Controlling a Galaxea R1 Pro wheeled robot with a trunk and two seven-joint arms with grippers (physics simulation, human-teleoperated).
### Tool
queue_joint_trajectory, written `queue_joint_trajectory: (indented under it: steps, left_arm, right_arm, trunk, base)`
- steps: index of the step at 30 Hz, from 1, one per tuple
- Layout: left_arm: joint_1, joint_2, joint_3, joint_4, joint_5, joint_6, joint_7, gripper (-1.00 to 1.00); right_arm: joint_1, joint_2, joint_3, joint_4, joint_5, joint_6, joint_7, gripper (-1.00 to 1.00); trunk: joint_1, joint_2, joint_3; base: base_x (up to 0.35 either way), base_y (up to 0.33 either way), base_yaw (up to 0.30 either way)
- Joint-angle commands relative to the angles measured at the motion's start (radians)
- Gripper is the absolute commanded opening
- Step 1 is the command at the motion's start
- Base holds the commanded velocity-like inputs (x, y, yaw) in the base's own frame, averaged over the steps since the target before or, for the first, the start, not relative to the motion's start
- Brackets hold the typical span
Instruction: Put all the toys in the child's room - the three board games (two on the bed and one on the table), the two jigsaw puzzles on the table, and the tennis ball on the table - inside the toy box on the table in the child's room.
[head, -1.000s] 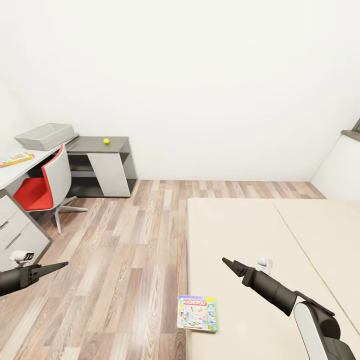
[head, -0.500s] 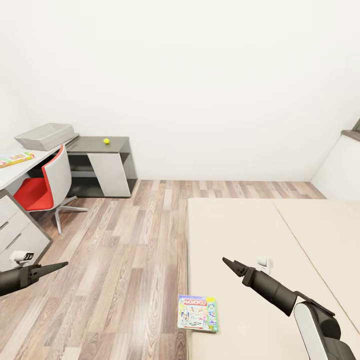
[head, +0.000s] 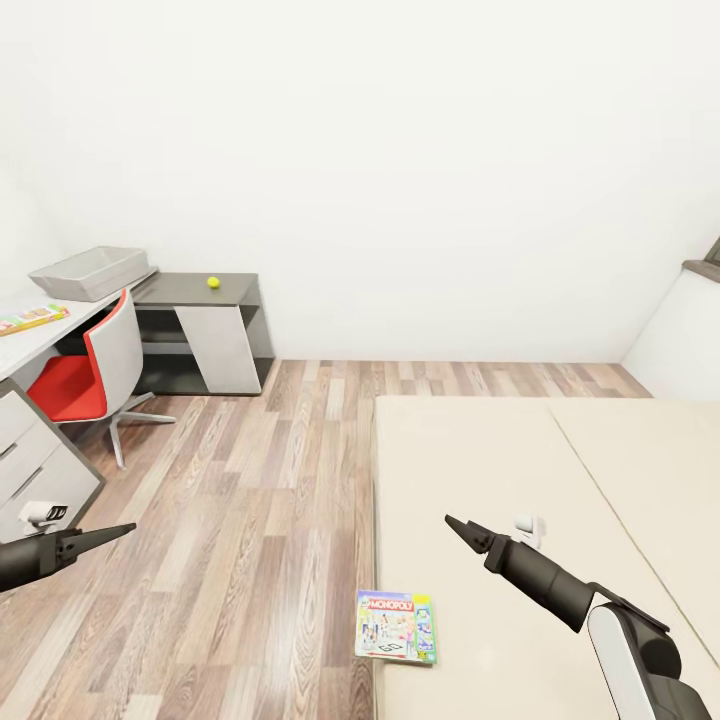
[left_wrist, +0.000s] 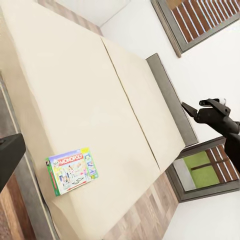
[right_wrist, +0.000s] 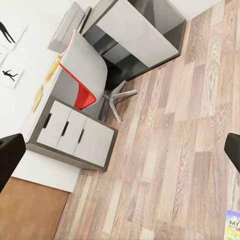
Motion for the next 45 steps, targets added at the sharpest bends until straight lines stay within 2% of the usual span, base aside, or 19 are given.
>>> queue_joint_trajectory:
  steps: [1,16,45]
  left_arm:
    - [-0.001,0.000,0.000,0.000,0.000,0.011,-0.004,1.00]
    - [-0.001,0.002,0.002,0.000,-0.001,0.011,-0.004,1.00]
    - [-0.001,0.003,0.004,0.000,0.000,0.011,-0.004,1.00]
  right_arm:
    - [-0.001,0.000,-0.001,0.000,-0.004,0.007,0.001,1.00]
    - [-0.001,0.000,-0.001,0.000,-0.005,0.007,0.003,1.00]
    - [-0.001,0.000,-0.001,0.000,-0.004,0.006,0.003,1.00]
  trunk:
    - [0.001,-0.002,-0.002]
    - [0.001,-0.002,-0.002]
    - [0.001,-0.002,-0.002]
  base:
    - [0.000,0.000,0.000]
    - [0.000,0.063,0.000]
    - [0.000,0.175,0.000]
